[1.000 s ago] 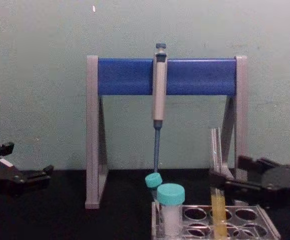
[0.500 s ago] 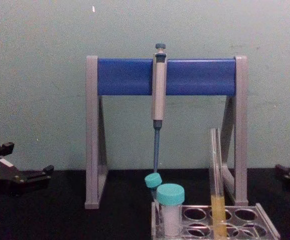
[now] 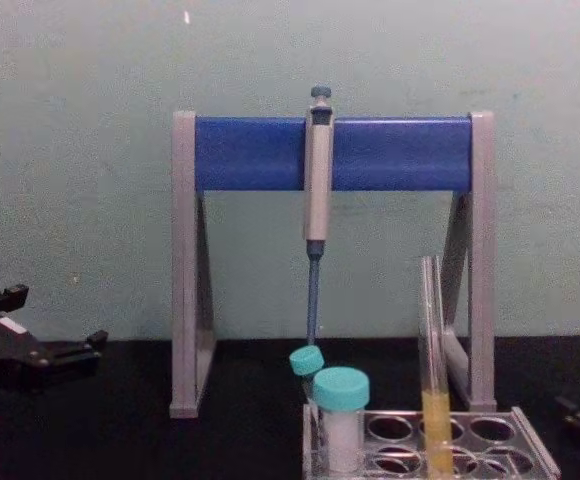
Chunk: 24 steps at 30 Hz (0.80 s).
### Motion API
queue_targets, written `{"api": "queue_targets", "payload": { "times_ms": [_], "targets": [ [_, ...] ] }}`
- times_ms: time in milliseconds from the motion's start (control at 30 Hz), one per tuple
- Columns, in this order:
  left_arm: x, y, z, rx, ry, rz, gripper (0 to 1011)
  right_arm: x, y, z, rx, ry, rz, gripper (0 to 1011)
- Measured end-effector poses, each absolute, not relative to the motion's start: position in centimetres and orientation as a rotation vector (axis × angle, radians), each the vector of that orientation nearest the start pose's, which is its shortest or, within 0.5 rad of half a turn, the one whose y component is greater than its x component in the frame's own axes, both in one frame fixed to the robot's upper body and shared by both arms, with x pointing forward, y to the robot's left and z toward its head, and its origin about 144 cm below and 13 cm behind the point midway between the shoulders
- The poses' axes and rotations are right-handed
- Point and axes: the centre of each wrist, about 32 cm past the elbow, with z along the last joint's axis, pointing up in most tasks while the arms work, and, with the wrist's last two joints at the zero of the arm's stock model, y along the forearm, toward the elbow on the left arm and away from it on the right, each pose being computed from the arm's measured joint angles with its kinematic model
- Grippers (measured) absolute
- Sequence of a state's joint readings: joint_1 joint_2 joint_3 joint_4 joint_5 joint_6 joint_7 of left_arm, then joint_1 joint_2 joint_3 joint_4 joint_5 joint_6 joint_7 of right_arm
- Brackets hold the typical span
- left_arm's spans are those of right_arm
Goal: Pick up the test tube from the test tube rack, shake it, then place it back into the test tube rack.
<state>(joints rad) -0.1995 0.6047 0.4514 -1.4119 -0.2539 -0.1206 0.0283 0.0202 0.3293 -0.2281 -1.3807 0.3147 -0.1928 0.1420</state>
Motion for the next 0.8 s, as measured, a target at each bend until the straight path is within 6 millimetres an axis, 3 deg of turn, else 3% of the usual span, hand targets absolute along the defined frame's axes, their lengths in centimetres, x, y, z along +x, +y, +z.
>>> {"api": "queue_targets", "payload": {
  "times_ms": [300,800],
  "targets": [
    [48.86,30.97,113.98,0.304,-0.285,1.248,1010,45.63,-27.11,107.55,-0.086,0.046,-1.245,1000],
    [48.86,30.97,113.98,0.304,-0.285,1.248,1010,45.59,-27.09,107.64,-0.085,0.044,-1.244,1000]
  ]
}}
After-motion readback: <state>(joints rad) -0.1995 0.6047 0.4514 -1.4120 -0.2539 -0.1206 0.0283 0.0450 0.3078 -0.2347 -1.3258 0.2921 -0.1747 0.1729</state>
